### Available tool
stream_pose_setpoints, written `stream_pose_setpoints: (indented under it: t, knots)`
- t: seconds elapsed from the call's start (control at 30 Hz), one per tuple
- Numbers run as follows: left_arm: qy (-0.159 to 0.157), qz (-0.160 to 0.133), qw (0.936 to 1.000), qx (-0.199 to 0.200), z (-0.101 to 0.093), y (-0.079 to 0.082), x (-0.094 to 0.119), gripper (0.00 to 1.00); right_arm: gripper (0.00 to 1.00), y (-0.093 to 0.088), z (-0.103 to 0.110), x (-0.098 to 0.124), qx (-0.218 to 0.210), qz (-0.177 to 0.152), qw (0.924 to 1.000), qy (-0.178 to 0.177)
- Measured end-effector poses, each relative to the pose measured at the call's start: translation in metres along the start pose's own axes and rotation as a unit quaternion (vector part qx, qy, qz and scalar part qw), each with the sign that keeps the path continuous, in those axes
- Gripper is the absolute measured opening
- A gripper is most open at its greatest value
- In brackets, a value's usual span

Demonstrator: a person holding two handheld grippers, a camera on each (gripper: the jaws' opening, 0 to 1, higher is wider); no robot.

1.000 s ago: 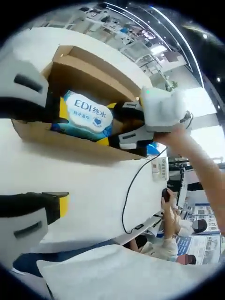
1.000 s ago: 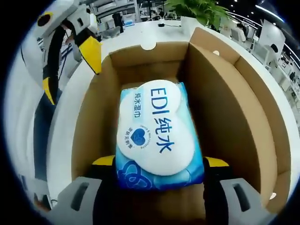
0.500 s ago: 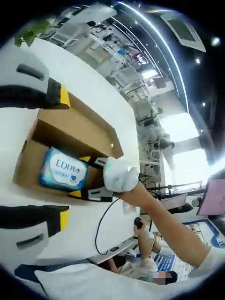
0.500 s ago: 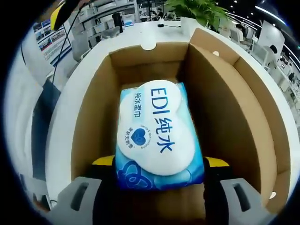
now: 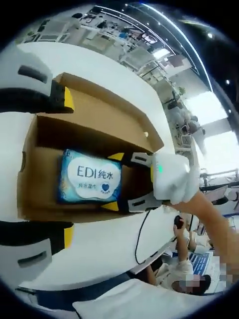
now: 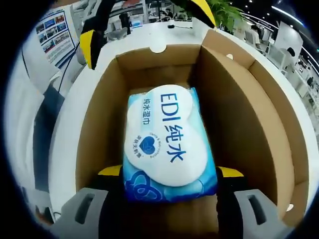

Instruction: Operate the shoe box by opening the lid, removing the specified soft item, and placing it in the target area until the item is outside and the box remains undamaged.

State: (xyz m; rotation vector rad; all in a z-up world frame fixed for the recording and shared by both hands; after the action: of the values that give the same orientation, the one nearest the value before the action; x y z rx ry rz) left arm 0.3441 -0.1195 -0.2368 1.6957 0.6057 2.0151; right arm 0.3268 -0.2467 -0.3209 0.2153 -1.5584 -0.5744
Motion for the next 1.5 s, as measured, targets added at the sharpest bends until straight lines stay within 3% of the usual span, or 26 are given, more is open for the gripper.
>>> stream_pose_setpoints:
  t: [0.4, 0.5, 0.67, 0.73, 0.83, 0.93, 1.1, 1.3, 1.5]
  knots:
    - [-0.044, 0.042, 0.9981, -0.005, -0.005, -0.009, -0.041, 0.90, 0.75, 0.000, 0.000, 0.001, -0.001, -0.007, 1.0000, -0.002]
    - [-0.056, 0.050, 0.9968, -0.027, -0.009, -0.011, -0.051, 0.90, 0.75, 0.000, 0.000, 0.000, -0.001, -0.007, 1.0000, -0.003]
    - [-0.067, 0.065, 0.9953, -0.025, -0.013, -0.015, -0.063, 0.87, 0.76, 0.000, 0.001, -0.001, -0.001, -0.006, 1.0000, -0.007]
    - [-0.071, 0.075, 0.9932, -0.053, -0.016, -0.016, -0.068, 0.86, 0.76, 0.000, 0.000, -0.001, -0.001, -0.004, 1.0000, -0.008]
    - [-0.079, 0.081, 0.9925, -0.046, -0.019, -0.018, -0.076, 0.83, 0.76, -0.001, 0.000, -0.002, -0.008, -0.002, 0.9999, -0.006]
    - [-0.082, 0.110, 0.9895, -0.046, -0.021, -0.029, -0.080, 0.81, 0.77, -0.002, 0.000, -0.002, -0.018, 0.000, 0.9998, -0.006]
    - [-0.074, 0.105, 0.9899, -0.059, -0.018, -0.028, -0.082, 0.79, 0.77, -0.002, 0.001, -0.003, -0.021, 0.000, 0.9998, -0.003]
    - [-0.073, 0.122, 0.9875, -0.068, -0.020, -0.035, -0.090, 0.83, 0.79, -0.003, 0.000, -0.007, -0.027, 0.009, 0.9996, 0.007]
    - [-0.092, 0.123, 0.9872, -0.043, -0.016, -0.038, -0.092, 0.83, 0.80, -0.006, 0.000, -0.016, -0.030, 0.020, 0.9994, -0.004]
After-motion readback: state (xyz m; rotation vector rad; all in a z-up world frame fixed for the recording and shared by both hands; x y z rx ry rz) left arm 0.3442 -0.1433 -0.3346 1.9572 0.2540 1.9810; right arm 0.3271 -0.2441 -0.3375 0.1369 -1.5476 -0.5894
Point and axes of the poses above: the point that each gripper's makers call its tool centre point, and the gripper's own axes: x roughly backward along the fingers, z roughly to its left, y roughly out of its top, the point moved 4 cm from there along x, roughly backward along the fingers, and after that the axes turned 1 degree about z, right-handed, at the moved point
